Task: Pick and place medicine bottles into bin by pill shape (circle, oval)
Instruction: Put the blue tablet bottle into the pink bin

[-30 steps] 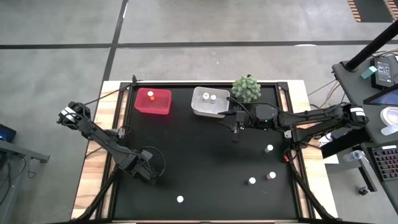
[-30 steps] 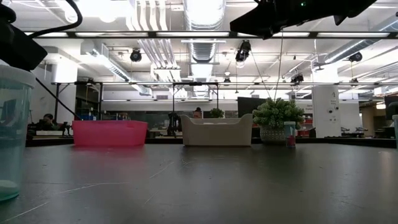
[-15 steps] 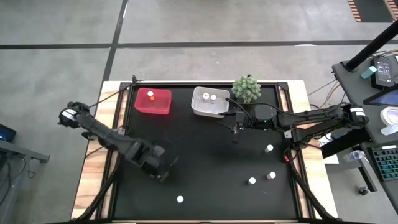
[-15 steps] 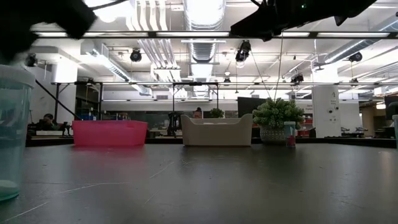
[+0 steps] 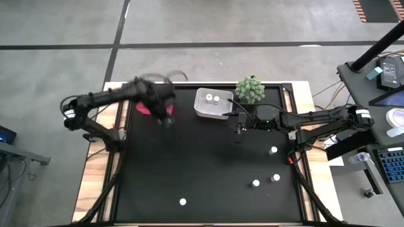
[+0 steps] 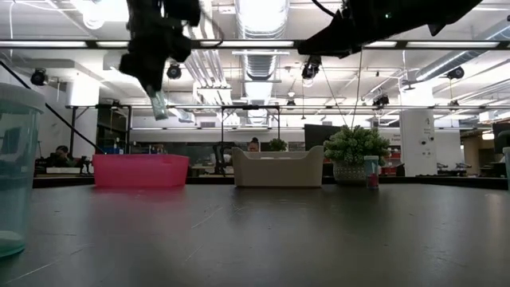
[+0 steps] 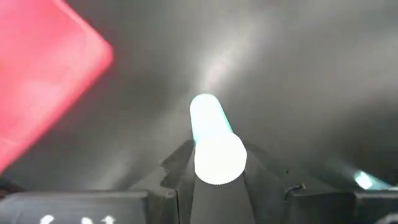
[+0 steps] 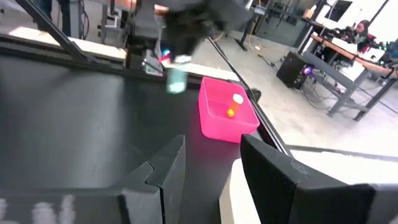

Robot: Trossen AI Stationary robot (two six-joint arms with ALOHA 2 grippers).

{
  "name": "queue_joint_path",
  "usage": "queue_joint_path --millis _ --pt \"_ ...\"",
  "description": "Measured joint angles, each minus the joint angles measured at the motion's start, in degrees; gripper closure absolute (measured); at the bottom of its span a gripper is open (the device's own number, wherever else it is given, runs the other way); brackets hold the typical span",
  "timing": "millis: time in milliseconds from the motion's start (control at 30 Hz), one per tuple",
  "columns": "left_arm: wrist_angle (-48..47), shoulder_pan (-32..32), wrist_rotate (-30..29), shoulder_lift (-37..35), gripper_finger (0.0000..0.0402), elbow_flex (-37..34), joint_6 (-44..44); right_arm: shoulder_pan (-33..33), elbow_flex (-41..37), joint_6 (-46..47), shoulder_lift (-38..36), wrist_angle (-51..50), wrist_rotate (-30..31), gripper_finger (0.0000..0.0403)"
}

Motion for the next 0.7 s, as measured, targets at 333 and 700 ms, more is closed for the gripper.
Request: queue_joint_path --millis 333,700 --pt "1.9 26.3 0.0 4.8 0.0304 -0.3 15.6 -5.7 -1.2 -2.4 0.0 -0.3 0.0 0.0257" --pt "4.2 28.8 -7.6 19.1 0.0304 4.6 21.5 -12.4 -3.0 -2.2 0.0 -1.1 -0.1 0.0257"
